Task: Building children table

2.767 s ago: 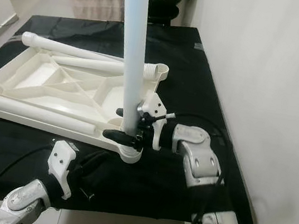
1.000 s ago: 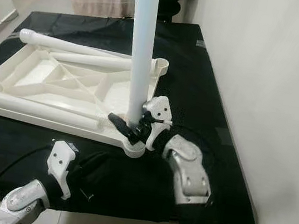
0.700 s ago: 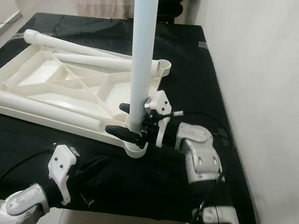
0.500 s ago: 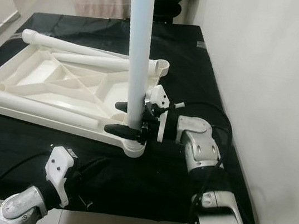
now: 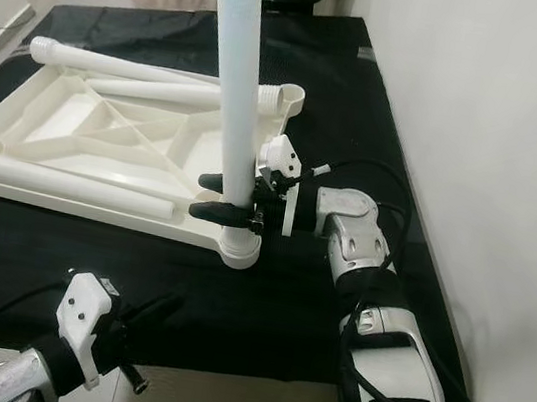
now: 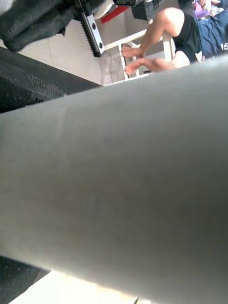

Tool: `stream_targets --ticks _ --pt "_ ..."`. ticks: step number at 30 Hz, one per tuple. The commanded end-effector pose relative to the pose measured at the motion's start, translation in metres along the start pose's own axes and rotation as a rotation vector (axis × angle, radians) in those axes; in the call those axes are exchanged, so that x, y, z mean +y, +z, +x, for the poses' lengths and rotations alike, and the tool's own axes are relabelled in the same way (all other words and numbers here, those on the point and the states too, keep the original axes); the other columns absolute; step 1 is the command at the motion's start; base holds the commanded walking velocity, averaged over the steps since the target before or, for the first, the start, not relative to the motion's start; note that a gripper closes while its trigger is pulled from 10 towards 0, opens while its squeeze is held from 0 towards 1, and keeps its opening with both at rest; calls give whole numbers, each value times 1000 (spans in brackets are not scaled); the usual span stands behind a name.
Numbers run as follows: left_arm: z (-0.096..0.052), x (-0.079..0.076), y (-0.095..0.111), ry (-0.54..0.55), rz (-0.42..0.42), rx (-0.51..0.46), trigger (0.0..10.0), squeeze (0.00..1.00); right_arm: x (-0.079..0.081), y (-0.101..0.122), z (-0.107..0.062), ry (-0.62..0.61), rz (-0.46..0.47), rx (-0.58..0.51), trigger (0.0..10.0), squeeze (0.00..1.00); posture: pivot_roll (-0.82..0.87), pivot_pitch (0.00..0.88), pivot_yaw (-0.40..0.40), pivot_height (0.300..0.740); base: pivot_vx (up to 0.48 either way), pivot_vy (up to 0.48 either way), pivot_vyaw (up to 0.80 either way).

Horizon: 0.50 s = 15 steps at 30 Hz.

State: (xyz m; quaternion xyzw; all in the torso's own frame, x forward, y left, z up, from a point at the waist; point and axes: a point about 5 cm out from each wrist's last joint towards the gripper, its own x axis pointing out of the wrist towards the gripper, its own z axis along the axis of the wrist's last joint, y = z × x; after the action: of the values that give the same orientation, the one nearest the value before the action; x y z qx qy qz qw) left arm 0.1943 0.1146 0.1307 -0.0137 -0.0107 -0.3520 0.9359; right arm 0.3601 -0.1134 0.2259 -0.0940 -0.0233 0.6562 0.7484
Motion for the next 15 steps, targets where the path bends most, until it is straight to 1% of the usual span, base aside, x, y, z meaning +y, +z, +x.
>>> stream_targets --ticks 1,2,3,4,5,6,7,8,9,10,11,12,13,14,15 --pt "-4 0 -3 -1 -2 29 10000 0 4 -20 2 -5 78 38 0 0 120 284 80 740 0 0 0" --pt "-4 0 -4 -1 -6 28 10000 0 2 -17 -3 -55 38 52 0 0 109 284 79 740 0 0 0" --pt "-4 0 -4 5 -9 28 10000 0 0 -15 -10 -149 -9 73 0 0 94 283 71 740 0 0 0" --pt "-4 0 -4 5 -9 28 10000 0 0 -15 -10 -149 -9 73 0 0 94 283 71 740 0 0 0" --pt "-3 0 -5 12 -11 25 10000 0 0 -15 -16 -292 -3 67 0 0 66 281 59 740 0 0 0" --pt "-2 0 -5 17 -13 22 10000 0 5 -19 -20 -436 17 56 0 0 52 276 56 740 0 0 0" --pt "-2 1 -6 20 -16 22 10000 0 15 -25 -20 -570 27 54 0 0 44 273 58 740 0 0 0" --pt "-2 2 -6 21 -17 22 10000 0 27 -34 -19 -701 65 60 0 0 44 273 58 740 0 0 0" --pt "-2 2 -6 21 -17 22 10000 0 27 -34 -19 -701 65 60 0 0 44 273 58 740 0 0 0" --pt "-1 3 -6 22 -19 21 10000 0 45 -47 -15 -827 130 66 0 0 21 272 63 740 0 0 0" --pt "1 6 -6 21 -24 18 10000 0 75 -66 -3 -864 171 120 0 0 -18 262 79 740 0 0 0" --pt "3 8 -7 21 -28 15 10000 0 96 -76 5 -876 198 150 0 0 -24 257 81 740 0 0 0" --pt "3 8 -7 21 -28 15 10000 0 96 -76 5 -876 198 150 0 0 -24 257 81 740 0 0 0" --pt "6 10 -8 18 -32 13 10000 0 106 -84 13 -868 213 176 0 0 -38 229 81 740 0 0 0" --pt "10 12 -9 12 -32 14 10000 0 105 -87 16 -857 187 199 0 0 -36 204 73 740 0 0 0"
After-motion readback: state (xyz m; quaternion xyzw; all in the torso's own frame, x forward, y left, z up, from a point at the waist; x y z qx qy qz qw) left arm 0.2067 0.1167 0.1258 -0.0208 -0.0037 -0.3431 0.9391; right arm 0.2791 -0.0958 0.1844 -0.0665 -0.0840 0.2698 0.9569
